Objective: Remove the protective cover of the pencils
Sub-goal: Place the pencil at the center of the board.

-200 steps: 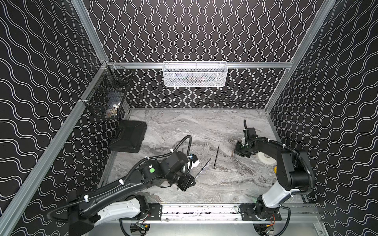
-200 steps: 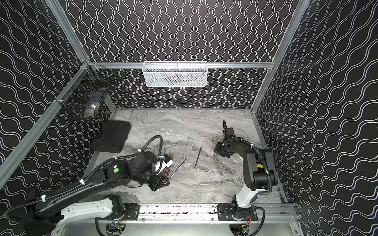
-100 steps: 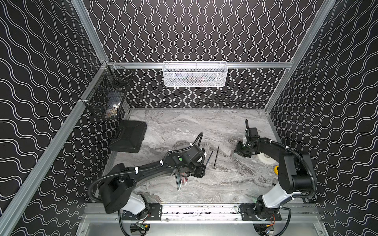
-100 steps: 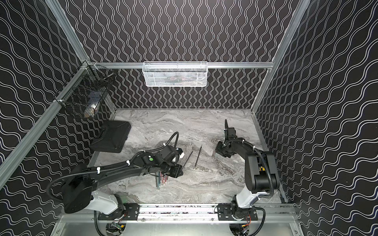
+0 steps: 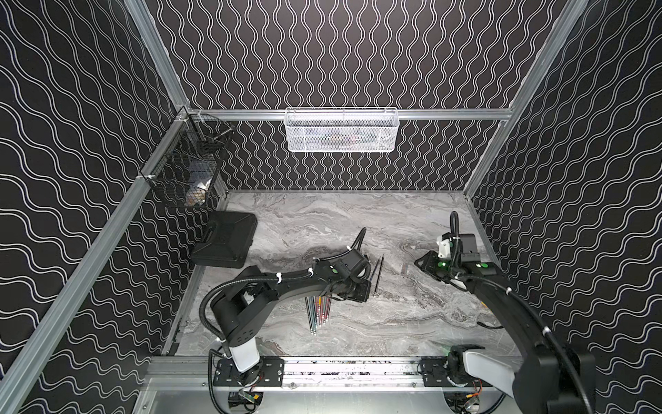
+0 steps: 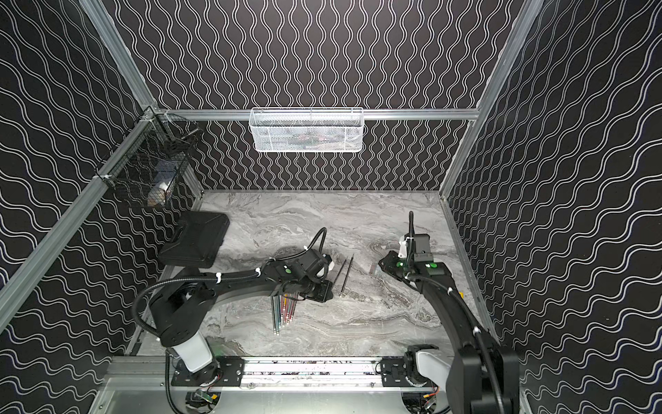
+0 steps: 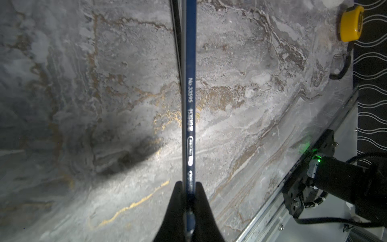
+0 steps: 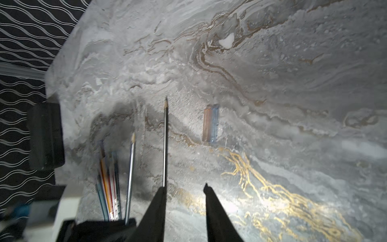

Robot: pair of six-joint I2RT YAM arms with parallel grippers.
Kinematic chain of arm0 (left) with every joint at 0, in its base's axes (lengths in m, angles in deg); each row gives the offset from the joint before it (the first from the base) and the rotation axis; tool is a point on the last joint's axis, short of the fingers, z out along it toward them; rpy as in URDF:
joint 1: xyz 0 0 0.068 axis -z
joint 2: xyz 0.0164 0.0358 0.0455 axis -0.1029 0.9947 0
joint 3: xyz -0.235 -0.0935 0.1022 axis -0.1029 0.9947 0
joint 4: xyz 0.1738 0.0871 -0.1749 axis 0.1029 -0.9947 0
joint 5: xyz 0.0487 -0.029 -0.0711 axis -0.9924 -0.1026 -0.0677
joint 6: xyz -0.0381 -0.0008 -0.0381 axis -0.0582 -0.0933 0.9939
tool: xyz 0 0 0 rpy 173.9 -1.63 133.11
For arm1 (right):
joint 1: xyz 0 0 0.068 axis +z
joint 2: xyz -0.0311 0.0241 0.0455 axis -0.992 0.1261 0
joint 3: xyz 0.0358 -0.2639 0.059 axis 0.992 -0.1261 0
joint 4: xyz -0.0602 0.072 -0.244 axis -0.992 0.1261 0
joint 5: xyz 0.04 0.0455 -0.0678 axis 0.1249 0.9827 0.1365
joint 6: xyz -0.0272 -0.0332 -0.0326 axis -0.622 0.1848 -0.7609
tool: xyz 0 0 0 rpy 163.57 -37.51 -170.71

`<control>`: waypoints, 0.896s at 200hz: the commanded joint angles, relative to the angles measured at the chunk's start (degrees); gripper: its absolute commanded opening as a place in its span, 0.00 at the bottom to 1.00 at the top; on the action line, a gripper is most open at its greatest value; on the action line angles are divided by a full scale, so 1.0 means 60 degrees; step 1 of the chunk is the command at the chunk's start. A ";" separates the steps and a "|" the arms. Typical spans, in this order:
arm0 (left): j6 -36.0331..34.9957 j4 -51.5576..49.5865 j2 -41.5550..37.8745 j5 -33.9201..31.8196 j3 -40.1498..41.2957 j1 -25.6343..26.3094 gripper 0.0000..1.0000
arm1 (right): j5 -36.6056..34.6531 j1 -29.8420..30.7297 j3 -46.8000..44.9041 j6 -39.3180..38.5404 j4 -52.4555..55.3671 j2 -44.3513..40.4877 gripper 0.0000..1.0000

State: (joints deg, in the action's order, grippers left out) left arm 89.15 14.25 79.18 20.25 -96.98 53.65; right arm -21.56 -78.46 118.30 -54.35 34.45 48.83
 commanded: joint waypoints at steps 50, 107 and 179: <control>0.0403 0.0864 0.1392 -0.0081 -0.0542 -0.0238 0.00 | 0.1119 0.0017 -0.0293 -0.0157 0.1049 -0.1277 0.35; 0.0481 0.0826 0.1802 -0.0375 -0.0802 -0.0251 0.00 | 0.1307 0.0013 -0.0361 -0.0186 0.0923 -0.1247 0.35; 0.0314 0.0383 0.1474 -0.0866 -0.0724 -0.0362 0.11 | 0.1322 0.0016 -0.0400 -0.0216 0.0795 -0.1087 0.35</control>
State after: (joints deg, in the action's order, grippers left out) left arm 91.20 20.41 89.23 18.21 -101.74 51.99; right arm -14.04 -78.38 116.05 -54.96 39.59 42.08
